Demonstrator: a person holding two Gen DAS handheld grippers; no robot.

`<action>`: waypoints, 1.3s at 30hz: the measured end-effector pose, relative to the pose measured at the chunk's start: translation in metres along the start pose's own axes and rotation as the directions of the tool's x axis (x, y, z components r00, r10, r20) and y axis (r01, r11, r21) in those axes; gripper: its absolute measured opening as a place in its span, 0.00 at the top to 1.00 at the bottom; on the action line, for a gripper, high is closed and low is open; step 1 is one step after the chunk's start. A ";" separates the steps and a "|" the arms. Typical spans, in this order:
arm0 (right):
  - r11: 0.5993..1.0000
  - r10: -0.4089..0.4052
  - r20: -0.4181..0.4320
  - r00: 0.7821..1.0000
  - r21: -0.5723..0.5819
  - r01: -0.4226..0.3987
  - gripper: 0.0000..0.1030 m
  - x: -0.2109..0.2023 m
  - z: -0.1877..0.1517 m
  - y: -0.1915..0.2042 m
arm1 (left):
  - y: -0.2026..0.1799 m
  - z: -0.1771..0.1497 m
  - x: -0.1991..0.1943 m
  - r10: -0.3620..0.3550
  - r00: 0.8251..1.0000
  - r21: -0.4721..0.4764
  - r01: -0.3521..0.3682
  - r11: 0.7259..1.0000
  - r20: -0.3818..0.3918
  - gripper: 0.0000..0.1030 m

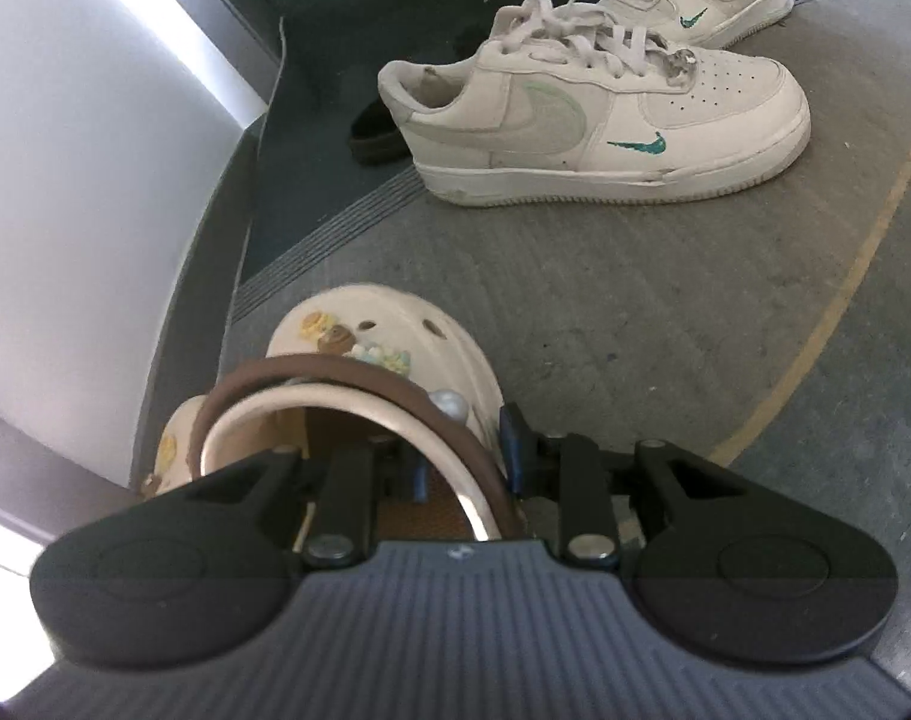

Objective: Organize scattered shoes
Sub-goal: 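Close the right gripper on the clog's brown strap again, then push the clog against its pair with the right gripper and open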

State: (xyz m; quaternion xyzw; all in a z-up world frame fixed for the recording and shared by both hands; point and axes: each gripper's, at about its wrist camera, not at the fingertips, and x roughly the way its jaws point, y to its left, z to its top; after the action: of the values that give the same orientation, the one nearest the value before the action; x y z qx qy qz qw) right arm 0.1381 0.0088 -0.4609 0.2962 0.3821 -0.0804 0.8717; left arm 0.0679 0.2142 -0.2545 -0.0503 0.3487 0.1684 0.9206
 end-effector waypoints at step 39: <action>0.719 0.126 0.002 0.992 -0.690 -0.090 0.65 -0.009 -0.021 0.058 | 0.019 -0.013 0.010 -0.082 0.995 -0.093 0.076 0.993 -0.064 0.00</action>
State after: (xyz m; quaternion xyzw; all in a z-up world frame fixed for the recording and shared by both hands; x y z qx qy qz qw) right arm 0.1400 0.0672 -0.4398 -0.0283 0.3454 0.1105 0.9315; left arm 0.0606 0.2316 -0.2706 -0.1113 0.3695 0.1458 0.9109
